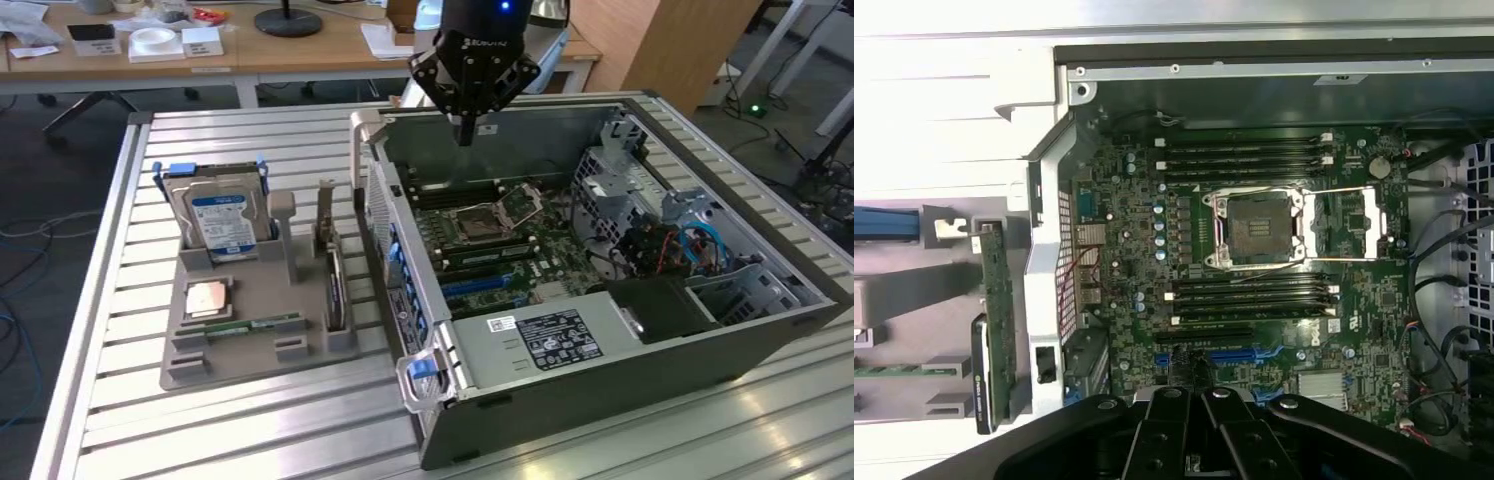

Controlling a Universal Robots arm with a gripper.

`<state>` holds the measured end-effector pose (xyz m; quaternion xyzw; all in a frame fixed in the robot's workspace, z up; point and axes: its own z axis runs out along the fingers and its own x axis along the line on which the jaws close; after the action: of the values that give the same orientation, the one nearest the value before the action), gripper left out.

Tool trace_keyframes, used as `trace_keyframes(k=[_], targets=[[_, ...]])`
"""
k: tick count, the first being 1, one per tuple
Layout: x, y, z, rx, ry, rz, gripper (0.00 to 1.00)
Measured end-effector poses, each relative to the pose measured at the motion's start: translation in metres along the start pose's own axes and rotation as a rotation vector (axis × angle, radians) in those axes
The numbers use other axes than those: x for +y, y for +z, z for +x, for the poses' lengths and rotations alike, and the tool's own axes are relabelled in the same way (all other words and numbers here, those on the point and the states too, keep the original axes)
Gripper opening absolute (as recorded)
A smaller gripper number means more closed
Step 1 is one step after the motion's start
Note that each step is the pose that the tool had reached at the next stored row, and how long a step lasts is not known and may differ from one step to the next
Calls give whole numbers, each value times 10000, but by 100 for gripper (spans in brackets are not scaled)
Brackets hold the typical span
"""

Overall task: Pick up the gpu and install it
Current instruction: 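Reach for the gpu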

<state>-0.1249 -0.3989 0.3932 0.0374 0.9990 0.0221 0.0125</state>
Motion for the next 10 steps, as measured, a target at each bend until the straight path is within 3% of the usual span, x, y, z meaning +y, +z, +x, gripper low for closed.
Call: trace_keyframes(k=[10], targets=[[-11,-3,146,1,-1,1,11]])
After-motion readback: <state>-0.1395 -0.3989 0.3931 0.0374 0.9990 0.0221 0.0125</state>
